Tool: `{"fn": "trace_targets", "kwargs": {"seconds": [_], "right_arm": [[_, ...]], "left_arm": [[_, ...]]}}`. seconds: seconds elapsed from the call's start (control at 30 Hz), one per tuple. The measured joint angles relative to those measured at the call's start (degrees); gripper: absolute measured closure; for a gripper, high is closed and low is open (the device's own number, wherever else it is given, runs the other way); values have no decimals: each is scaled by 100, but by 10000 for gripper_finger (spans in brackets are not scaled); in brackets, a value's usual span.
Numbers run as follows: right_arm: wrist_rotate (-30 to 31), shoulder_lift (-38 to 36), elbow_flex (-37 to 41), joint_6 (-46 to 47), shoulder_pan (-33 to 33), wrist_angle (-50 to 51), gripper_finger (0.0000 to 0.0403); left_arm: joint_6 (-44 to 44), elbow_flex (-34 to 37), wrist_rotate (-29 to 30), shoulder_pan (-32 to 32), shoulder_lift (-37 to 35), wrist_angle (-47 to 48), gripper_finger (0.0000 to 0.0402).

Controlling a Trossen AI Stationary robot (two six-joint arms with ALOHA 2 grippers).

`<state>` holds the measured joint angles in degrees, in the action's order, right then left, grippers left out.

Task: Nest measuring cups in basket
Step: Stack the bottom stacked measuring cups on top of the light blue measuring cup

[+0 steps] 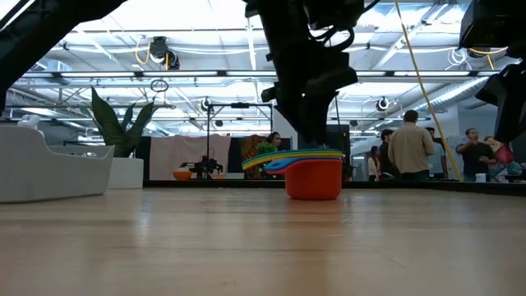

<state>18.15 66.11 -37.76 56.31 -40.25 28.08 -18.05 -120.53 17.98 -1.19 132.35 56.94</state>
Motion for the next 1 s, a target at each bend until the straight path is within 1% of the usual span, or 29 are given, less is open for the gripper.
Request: {"fn": "trace_targets", "kwargs": {"seconds": [0.1,0.2,0.3,0.4,0.57,0.67,0.77,0.87,1.0], "right_arm": [[13,0,0,0,0,-2,232],[228,1,-2,-2,2,-7,232],[373,2,-2,-22,2,-18,232],[447,2,-2,-39,2,-21,232],[450,2,-7,-41,2,-22,232],[448,2,-7,-44,2,-19,232],[442,3,-7,-59,2,-20,232],[439,2,-7,-61,-8,-22,232],[466,2,51,-111,-84,-93,232]], "left_arm": [[144,-14,8,14,-19,159,250],[195,-102,132,67,-53,505,250],[401,-116,335,173,-245,817,250],[741,-129,348,276,-434,1021,250],[1350,-129,-22,441,-685,1290,250],[1956,-126,-297,535,-761,1371,250],[2419,-103,-346,662,-757,1442,250],[2510,-15,-366,851,-735,1499,250],[2429,414,-557,1084,-682,1449,250]]}}
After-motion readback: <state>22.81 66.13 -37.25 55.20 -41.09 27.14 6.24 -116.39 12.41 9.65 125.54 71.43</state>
